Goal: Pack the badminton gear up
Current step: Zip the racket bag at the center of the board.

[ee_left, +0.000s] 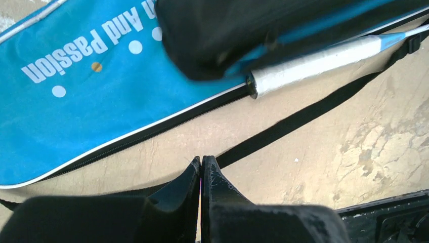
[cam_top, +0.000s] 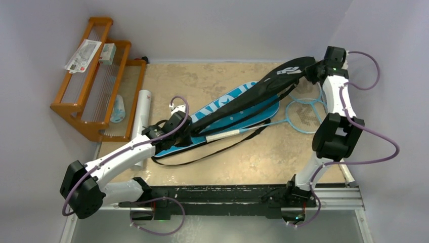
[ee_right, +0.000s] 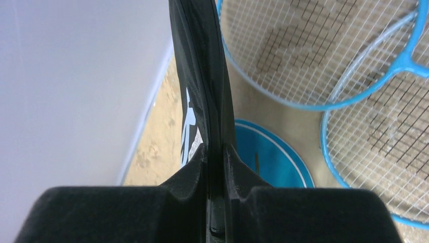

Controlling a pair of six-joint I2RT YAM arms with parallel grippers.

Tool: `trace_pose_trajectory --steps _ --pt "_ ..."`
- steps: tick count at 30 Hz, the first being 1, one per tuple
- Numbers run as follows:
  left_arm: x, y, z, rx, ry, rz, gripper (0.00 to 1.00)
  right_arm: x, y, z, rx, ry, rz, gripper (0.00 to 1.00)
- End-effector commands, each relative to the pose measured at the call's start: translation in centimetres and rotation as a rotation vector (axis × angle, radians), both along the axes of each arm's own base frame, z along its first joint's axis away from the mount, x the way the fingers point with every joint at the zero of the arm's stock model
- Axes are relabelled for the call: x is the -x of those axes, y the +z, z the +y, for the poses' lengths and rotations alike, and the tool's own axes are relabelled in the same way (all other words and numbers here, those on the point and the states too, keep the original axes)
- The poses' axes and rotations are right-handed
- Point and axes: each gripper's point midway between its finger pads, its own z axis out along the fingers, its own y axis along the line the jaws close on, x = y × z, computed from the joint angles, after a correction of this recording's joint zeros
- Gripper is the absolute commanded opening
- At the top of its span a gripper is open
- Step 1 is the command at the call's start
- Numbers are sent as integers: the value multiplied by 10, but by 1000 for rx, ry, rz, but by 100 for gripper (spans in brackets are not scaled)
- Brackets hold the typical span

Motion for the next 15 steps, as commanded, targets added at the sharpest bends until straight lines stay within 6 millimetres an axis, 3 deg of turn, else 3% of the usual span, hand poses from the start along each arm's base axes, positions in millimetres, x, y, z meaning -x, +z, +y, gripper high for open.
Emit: trace_pose_trajectory --steps 1,5,8,10,15 --pt "10 -9 5 14 -8 54 0 -19 42 -21 -2 -87 -108 1" --pt "12 -22 4 17 -15 92 0 -23 52 -19 13 -59 -152 1" --pt "2 -14 -7 63 -47 28 1 -21 62 -15 51 -13 -197 4" --pt "-6 -8 -10 73 -54 -18 10 -14 57 1 -5 35 -216 7" --pt "-31 4 -9 65 -7 -132 33 -7 72 9 22 104 -267 16"
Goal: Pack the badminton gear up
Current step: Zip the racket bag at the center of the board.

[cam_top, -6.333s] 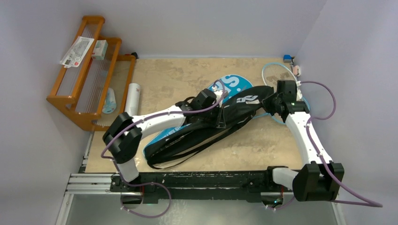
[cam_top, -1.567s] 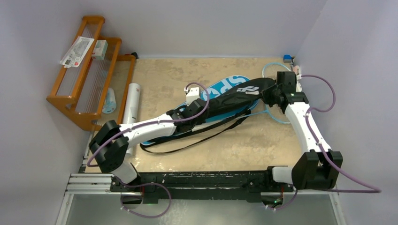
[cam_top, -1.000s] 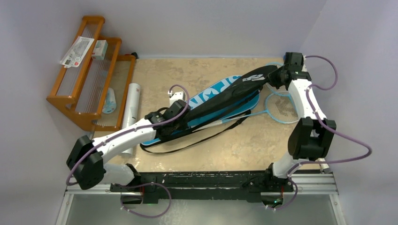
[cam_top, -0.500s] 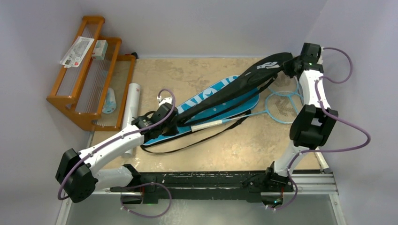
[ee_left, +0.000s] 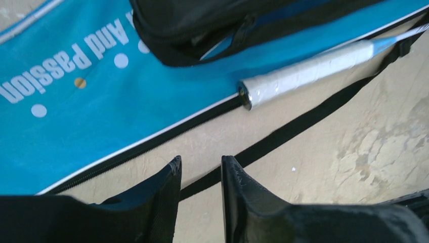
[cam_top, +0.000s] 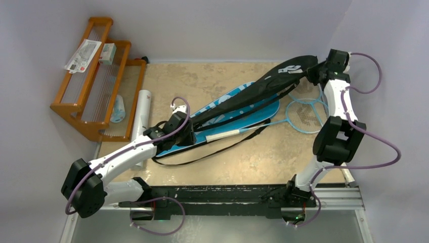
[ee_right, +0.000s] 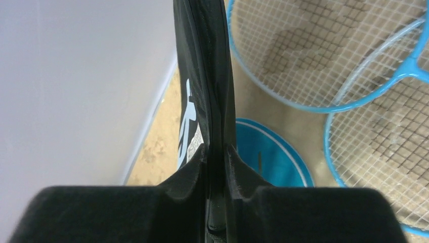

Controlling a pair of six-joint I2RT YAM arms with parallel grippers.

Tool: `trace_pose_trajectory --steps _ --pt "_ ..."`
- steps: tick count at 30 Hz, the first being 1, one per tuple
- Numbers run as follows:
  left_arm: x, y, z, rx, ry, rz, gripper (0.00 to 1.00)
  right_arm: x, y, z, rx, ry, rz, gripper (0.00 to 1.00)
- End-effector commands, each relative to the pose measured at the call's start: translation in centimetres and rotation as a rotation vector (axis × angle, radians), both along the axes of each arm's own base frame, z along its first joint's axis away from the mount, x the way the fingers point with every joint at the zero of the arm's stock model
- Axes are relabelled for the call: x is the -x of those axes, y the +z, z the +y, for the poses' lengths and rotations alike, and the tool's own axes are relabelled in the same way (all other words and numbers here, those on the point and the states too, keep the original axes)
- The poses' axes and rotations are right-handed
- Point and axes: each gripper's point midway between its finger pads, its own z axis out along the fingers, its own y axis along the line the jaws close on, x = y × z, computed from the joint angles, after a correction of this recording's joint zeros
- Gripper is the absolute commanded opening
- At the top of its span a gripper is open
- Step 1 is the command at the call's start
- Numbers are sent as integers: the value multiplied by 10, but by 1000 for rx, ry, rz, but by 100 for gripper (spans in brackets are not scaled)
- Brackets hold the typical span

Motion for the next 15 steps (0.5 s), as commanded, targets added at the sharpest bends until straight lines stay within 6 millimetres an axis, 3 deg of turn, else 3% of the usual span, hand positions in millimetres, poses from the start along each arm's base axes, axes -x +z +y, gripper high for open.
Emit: trace_pose_trajectory --steps 1,4,6,11,15 --pt "-34 24 -7 35 29 -159 37 -6 68 20 25 122 -219 24" --pt "-45 36 -13 49 19 -189 41 2 63 22 54 140 -179 63" --pt "-51 40 -14 49 18 -188 41 11 57 29 61 151 -155 80" --pt "-62 28 -10 96 32 -119 38 34 47 46 54 156 -102 84" --pt "-66 22 -6 151 74 -109 31 48 35 107 59 277 -78 80"
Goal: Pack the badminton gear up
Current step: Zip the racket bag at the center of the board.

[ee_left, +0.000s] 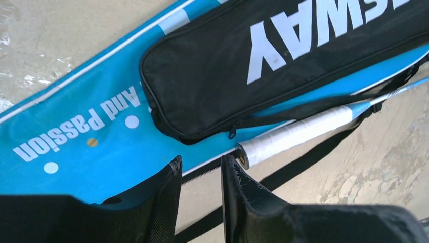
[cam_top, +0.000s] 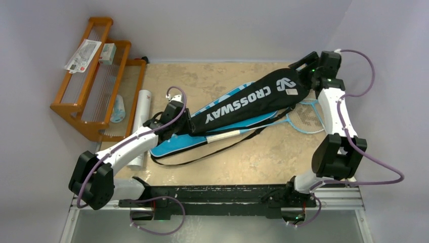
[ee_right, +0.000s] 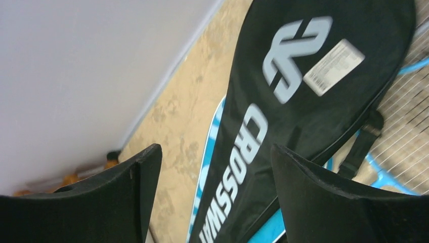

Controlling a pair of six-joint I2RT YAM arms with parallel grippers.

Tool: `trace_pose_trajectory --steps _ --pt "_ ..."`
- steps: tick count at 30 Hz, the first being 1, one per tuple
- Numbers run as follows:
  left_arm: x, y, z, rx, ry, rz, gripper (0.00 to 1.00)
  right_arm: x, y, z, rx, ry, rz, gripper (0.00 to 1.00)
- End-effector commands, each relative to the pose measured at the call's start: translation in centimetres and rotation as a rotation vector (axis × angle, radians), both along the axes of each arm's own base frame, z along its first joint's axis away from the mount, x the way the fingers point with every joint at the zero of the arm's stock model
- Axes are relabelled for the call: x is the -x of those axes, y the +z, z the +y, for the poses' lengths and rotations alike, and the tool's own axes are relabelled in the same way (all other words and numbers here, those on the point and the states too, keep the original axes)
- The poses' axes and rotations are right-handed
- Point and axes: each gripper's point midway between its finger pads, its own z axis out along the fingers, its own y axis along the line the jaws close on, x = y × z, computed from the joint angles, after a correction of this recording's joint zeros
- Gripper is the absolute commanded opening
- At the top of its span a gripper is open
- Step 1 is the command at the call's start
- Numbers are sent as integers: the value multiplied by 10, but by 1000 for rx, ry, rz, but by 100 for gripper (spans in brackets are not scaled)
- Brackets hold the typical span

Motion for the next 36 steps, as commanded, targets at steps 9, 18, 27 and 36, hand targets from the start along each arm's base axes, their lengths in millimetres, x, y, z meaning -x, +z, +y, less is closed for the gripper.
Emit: trace_pose_trajectory --steps 9,18,27,36 --pt "-12 -2 -18 167 -24 -14 27 65 -84 206 -145 316 161 57" --pt "-10 -6 -19 152 -59 -14 26 88 -154 228 -133 321 364 44" --pt "-6 -15 -24 168 -92 4 27 94 -192 201 -62 163 443 43" --pt "-1 -15 -31 171 -170 -2 28 92 -211 201 -62 149 478 35"
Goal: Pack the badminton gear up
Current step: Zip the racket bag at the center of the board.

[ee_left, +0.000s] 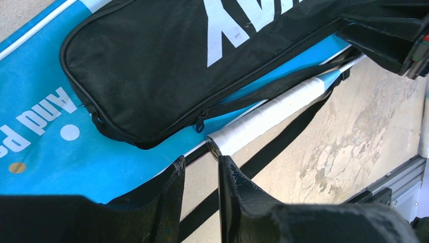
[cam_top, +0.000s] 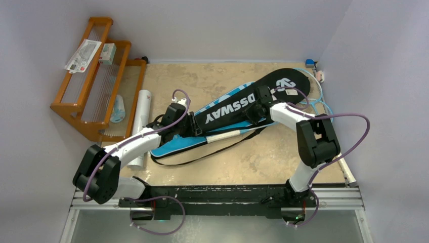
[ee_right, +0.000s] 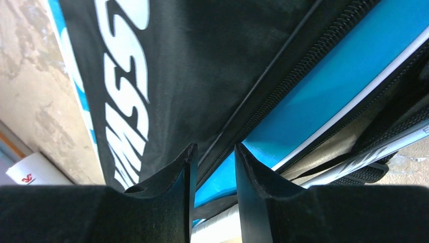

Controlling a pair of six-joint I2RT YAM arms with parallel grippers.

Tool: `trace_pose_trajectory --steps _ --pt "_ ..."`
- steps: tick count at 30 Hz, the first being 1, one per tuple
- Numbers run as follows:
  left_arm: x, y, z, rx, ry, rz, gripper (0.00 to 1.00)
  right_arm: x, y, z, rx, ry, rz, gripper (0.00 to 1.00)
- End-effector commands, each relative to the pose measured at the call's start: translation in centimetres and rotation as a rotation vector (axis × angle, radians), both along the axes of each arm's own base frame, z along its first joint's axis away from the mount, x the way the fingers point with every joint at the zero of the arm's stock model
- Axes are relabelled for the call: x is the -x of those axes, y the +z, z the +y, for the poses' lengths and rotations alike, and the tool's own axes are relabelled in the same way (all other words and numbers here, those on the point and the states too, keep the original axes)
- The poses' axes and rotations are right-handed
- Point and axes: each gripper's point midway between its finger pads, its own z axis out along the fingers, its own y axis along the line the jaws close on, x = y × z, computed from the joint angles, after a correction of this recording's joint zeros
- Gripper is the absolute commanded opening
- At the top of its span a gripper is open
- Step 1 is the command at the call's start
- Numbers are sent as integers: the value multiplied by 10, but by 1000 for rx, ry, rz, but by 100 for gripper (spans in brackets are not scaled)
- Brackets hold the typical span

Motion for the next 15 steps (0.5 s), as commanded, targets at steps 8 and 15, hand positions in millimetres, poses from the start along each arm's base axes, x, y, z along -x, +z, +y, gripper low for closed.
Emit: trace_pose_trajectory --steps 8,15 --pt "-1 0 -5 11 -61 -31 29 2 -21 -15 54 -87 41 36" --pt "4 -4 -9 11 -103 -7 34 2 -21 -14 43 -92 36 2"
